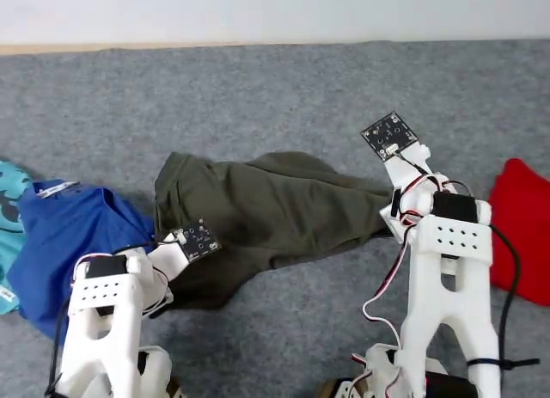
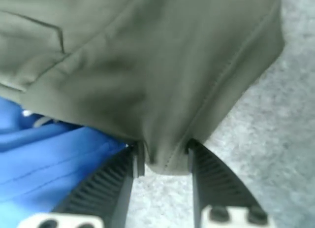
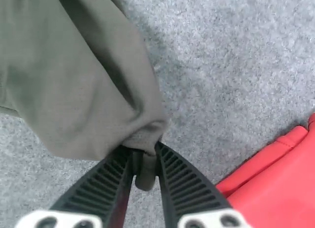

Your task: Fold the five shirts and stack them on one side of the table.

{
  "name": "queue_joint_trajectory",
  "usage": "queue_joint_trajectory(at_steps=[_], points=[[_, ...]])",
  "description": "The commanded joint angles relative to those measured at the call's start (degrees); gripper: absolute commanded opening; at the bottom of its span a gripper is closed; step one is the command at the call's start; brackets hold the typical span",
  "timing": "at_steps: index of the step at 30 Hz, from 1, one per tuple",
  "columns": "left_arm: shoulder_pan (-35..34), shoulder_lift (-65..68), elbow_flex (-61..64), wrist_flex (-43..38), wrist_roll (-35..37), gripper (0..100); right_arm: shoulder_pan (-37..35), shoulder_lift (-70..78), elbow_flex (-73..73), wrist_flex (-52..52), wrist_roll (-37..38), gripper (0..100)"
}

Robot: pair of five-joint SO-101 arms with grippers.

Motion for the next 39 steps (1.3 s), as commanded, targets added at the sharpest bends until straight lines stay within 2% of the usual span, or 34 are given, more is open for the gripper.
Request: queue_joint_trajectory(at_steps=[1, 8, 17, 22, 26, 29, 34, 39], points=[[-0.4, -0.5, 0.2, -0.9, -0.5, 15, 0.7, -2.3, -0.9, 0.2, 0.4, 0.9], [-0.4, -0.5, 0.5, -0.9, -0.5, 15, 0.7, -2.3, -0.9, 0.1, 0.4, 0.9], [-0.2, -0.4, 1.4, -1.0, -1.6, 8, 0.7, -2.3, -0.9, 0.0, 0.4, 0.9], [-0.2, -0.6, 1.5, -0.9, -1.6, 1, 0.7, -2.3, -0.9, 0.0, 0.4, 0.9], [-0.3, -1.1, 0.3, -0.4, -1.4, 0, 0.7, -2.9, -1.6, 0.3, 0.4, 0.9], [-0.5, -1.1, -5.3, 3.8, -0.5, 0, 0.9, -2.9, -4.4, 0.6, 0.4, 0.9], [-0.5, -1.2, -25.0, 11.3, 11.8, 0, 0.9, -2.9, -12.5, 4.7, 0.4, 0.9], [0.3, -1.0, -48.1, 13.2, 26.5, 0, 1.0, -2.9, -25.1, 9.5, 0.2, 0.9]])
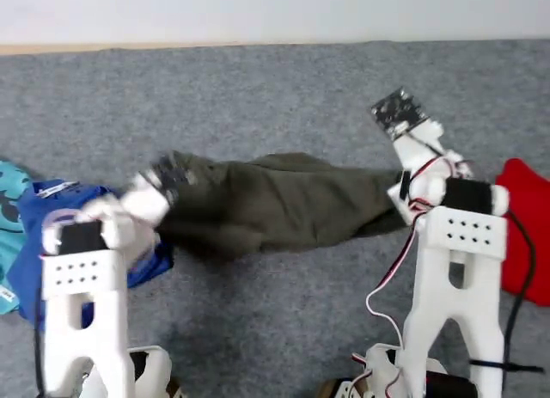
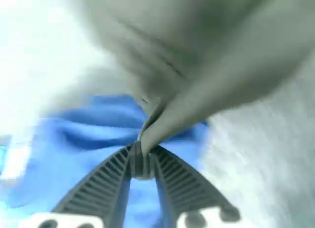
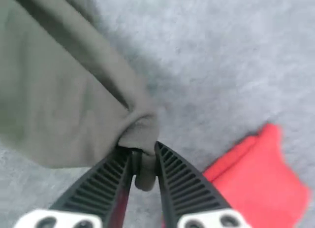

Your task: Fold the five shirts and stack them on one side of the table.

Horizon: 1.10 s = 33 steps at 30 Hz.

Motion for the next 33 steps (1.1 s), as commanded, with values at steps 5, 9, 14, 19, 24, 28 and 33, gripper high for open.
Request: queue_joint_trajectory(at_steps=[5, 9, 14, 19, 24, 28, 33], points=[[3.7, -0.8, -31.4, -0.7, 14.2, 0, 0.7, -2.9, -20.8, 4.2, -1.6, 0.9], [5.5, -1.1, -37.8, -8.4, 14.2, 1, 0.7, -2.9, -29.6, 3.9, -4.0, 0.9], [5.5, -1.2, -44.7, -19.3, 14.3, 1, 0.8, -2.9, -38.7, 4.1, -6.2, 0.9], [5.6, -1.0, -54.4, -22.7, 14.3, 1, 1.0, -3.0, -44.5, 4.2, -6.2, 0.9], [5.6, -0.7, -60.5, -24.7, 14.3, 1, 4.5, -2.5, -40.4, 5.3, -6.2, 0.9], [6.4, -1.1, -61.5, -24.6, 14.2, 1, 4.7, -4.2, -36.8, 7.7, -6.2, 0.9], [6.3, -1.1, -65.5, -23.9, 14.2, 1, 2.2, -6.9, -37.1, 14.3, -5.9, 0.9]])
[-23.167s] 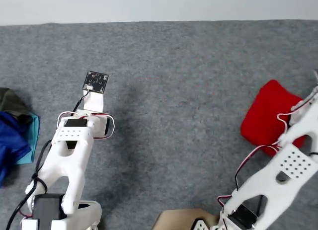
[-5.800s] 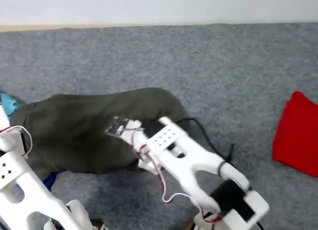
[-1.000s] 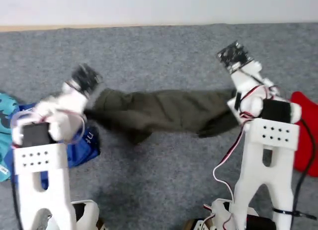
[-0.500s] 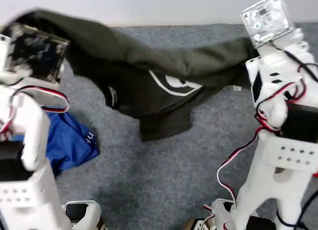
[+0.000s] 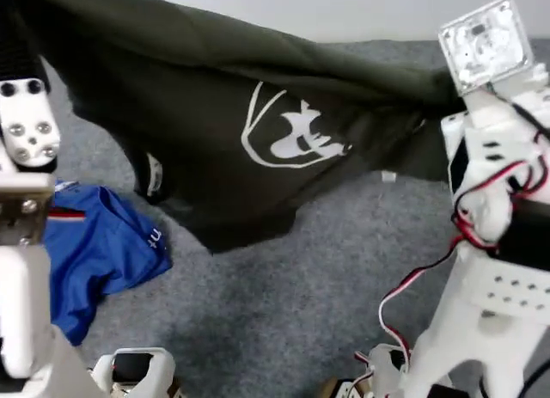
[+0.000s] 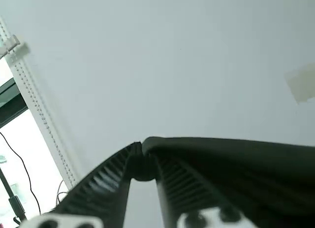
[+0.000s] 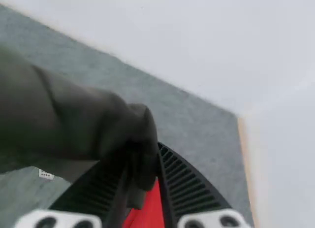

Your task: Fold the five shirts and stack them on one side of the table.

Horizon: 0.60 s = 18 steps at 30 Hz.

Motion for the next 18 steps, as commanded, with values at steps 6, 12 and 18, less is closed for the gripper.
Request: queue_joint_trajectory(at_steps=[6, 12, 18], points=[[-0.2, -0.7, -7.0, 0.2, 0.3, 1, -5.5, -8.7, -0.5, 10.1, -0.2, 0.9], [-0.2, -0.4, -9.9, 5.4, 0.2, 1, -9.7, -11.0, -0.4, 18.1, -0.3, 0.9], [-0.2, -0.3, -1.0, 16.3, -2.3, 1, -9.8, -5.6, 13.3, 18.7, -0.6, 0.9]])
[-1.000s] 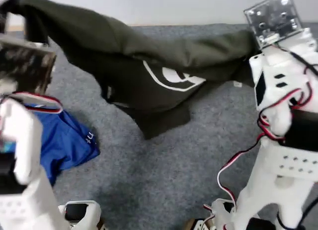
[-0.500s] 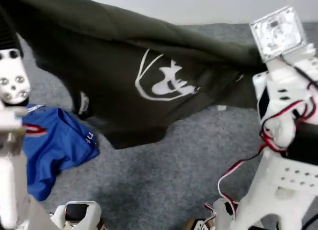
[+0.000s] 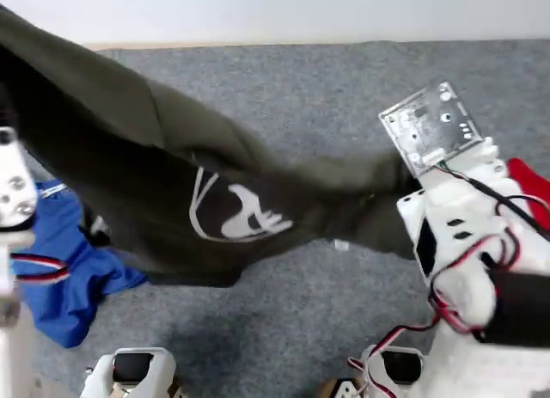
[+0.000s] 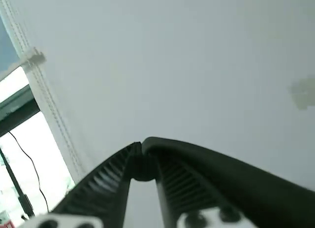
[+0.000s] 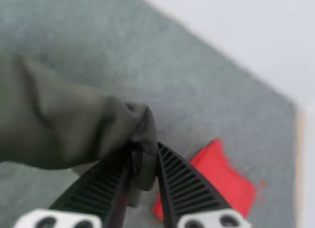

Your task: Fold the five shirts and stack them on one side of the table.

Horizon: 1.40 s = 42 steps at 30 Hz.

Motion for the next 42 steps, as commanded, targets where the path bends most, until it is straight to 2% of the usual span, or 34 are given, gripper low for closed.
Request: queue_joint_trajectory(at_steps=[1, 6, 10, 13, 16, 18, 20, 23, 28, 32, 37, 42], points=[[-0.2, 0.5, 8.1, 6.0, -2.7, 1, -0.5, 5.1, 11.6, -2.9, -0.6, 0.9], [-0.2, 0.6, 31.0, 7.8, -4.0, 1, -0.8, 13.4, 30.0, -21.4, -0.6, 0.9], [-0.1, 0.4, 48.6, 3.3, -4.0, 1, -0.6, 22.5, 36.9, -37.7, -0.3, 0.9], [-0.2, 0.3, 55.0, 1.3, -4.0, 1, -0.5, 30.2, 36.7, -43.8, -0.4, 0.9], [-0.2, 0.4, 56.8, 1.1, -4.0, 1, -0.3, 36.9, 33.3, -45.6, -0.4, 3.2], [-0.2, 0.4, 56.8, 1.1, -4.0, 1, 0.3, 40.1, 30.2, -45.1, -1.0, 10.7], [-0.2, 0.4, 56.8, 1.1, -4.0, 1, 1.1, 40.9, 26.5, -43.6, -4.9, 19.3], [-0.2, 0.4, 56.8, 1.1, -4.0, 1, 1.5, 39.9, 20.0, -36.4, -8.1, 26.3], [-0.1, 0.6, 57.0, 1.1, -4.0, 1, -1.5, 38.6, 11.1, -18.5, -2.9, 21.0], [0.3, 0.6, 58.1, -0.2, -4.0, 1, -5.1, 38.8, 7.3, -9.4, -2.2, 15.7], [0.0, 0.6, 61.1, -4.0, -4.0, 1, -11.5, 39.3, 7.5, -2.2, -2.5, 15.4], [0.3, 0.6, 61.1, -4.2, -4.0, 1, -16.0, 45.6, 7.6, -3.1, -2.7, 15.4]])
